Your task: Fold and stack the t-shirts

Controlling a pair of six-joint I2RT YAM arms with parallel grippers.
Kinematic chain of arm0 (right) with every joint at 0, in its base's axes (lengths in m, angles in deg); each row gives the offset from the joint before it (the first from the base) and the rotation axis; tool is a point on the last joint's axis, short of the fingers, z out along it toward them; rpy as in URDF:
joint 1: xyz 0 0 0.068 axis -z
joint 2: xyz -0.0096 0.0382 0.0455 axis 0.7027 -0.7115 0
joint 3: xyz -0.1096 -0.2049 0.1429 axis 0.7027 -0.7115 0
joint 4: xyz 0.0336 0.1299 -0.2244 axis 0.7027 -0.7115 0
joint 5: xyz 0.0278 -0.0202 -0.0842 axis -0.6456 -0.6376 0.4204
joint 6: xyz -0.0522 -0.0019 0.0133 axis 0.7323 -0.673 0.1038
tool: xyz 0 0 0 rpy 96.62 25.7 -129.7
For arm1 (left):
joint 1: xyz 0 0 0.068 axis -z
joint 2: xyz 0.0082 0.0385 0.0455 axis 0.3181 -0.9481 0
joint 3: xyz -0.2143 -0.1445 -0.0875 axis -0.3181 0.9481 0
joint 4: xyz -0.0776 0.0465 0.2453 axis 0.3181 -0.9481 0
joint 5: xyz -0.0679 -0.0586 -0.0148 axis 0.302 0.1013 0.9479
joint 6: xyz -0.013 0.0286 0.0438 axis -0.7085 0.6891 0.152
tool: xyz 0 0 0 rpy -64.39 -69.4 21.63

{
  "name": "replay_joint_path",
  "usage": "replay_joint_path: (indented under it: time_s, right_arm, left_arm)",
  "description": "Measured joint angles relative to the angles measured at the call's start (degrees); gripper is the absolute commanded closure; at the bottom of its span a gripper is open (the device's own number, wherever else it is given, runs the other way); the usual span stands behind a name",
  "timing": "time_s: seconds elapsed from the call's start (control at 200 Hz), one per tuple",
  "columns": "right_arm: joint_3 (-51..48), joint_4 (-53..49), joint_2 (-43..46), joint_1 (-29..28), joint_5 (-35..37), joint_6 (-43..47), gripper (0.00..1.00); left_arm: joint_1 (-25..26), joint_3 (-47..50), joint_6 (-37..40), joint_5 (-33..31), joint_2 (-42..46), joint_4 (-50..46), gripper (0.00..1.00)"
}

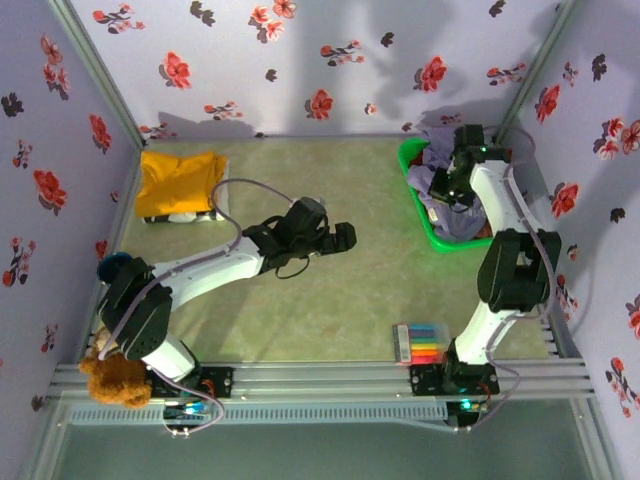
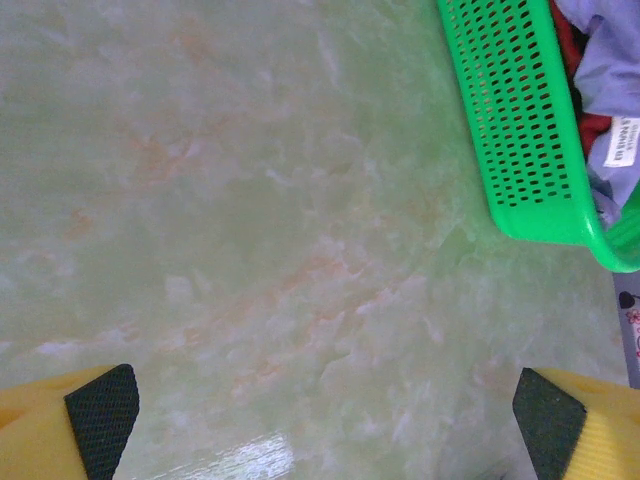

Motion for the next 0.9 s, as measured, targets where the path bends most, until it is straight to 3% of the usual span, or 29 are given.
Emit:
replay_joint_path:
  time_s: [0.235,0.5,0.9]
  right_arm:
    - [4.5,1.2,11.2,-1.5,1.1,-0.1,1.0]
    - [19.1,1.3,14.1,-3.0,-0.4,0.1,1.0]
    - [37.8,2.6,17.8,-12.3,-5.2,-0.2,1.0]
  left_arm:
    - [-0.7,-1.3,0.0,0.0,0.2,-0.4,0.01]
    - [-3.7,0.1,0.1,0.0,3.9,-1.3,0.01]
    - [-14.4,8.2,2.0,0.0,18.7,-6.1,0.01]
